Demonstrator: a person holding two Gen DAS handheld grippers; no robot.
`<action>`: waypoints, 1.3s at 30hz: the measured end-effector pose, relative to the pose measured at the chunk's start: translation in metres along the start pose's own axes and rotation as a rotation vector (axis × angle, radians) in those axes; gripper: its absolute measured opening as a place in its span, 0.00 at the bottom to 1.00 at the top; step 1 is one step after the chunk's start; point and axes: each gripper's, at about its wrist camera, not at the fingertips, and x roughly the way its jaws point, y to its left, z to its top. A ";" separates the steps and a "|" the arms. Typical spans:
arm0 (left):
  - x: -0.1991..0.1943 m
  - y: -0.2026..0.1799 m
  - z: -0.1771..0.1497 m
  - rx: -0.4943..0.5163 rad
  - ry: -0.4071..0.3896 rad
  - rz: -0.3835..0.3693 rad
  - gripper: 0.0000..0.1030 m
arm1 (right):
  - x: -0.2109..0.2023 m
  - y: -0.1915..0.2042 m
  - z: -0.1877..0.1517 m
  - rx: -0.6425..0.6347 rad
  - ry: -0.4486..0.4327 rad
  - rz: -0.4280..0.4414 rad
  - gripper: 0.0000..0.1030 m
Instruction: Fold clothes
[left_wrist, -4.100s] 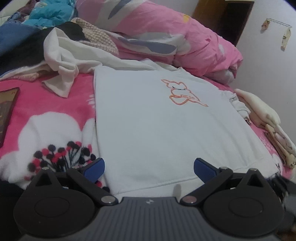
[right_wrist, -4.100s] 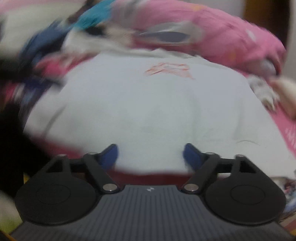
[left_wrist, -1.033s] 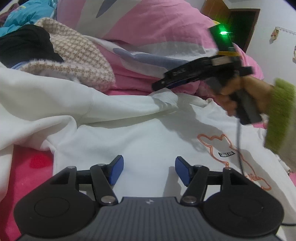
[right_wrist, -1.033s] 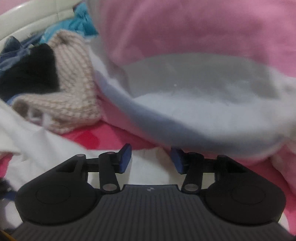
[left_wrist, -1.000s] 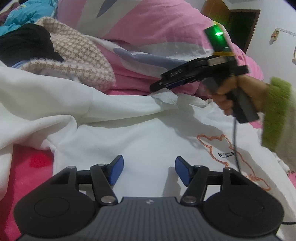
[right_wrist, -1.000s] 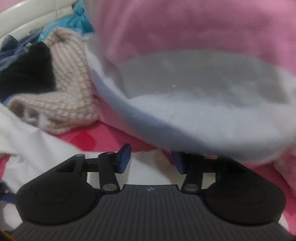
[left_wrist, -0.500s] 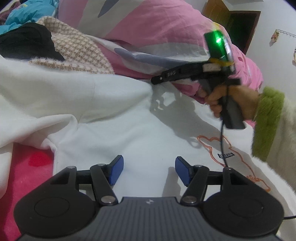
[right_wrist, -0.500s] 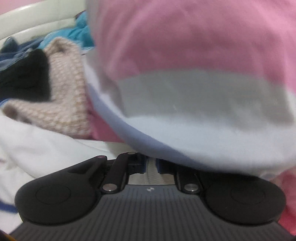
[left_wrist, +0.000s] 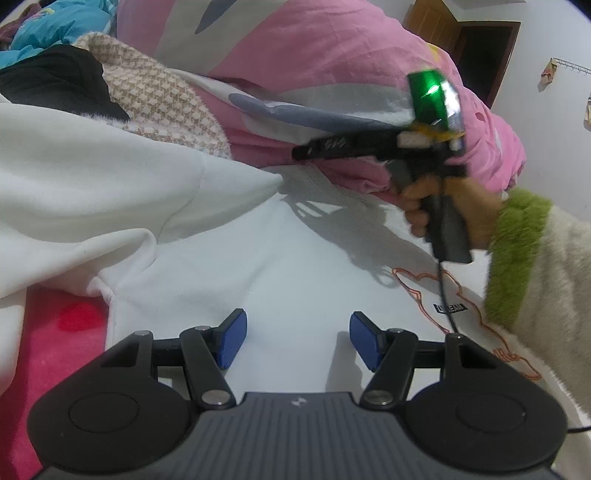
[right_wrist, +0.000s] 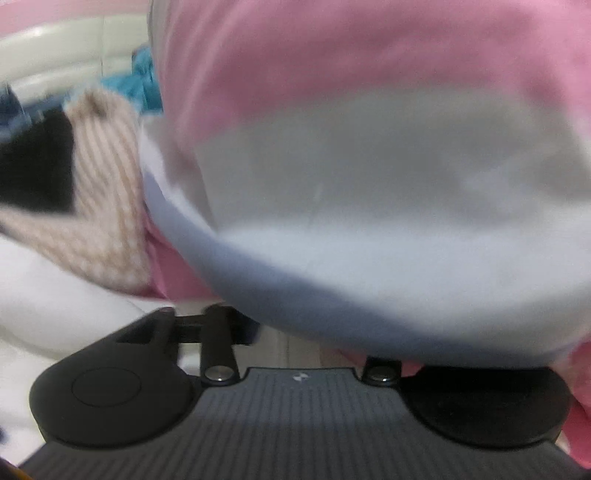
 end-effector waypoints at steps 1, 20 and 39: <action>0.000 0.000 0.000 -0.001 0.000 -0.001 0.61 | -0.006 -0.002 0.003 0.010 0.003 0.007 0.58; 0.002 -0.001 0.000 0.006 0.001 0.001 0.63 | -0.105 -0.140 -0.052 0.380 0.115 -0.172 0.63; 0.004 -0.001 -0.001 0.002 -0.002 -0.008 0.65 | -0.078 -0.149 -0.060 0.270 0.053 -0.097 0.05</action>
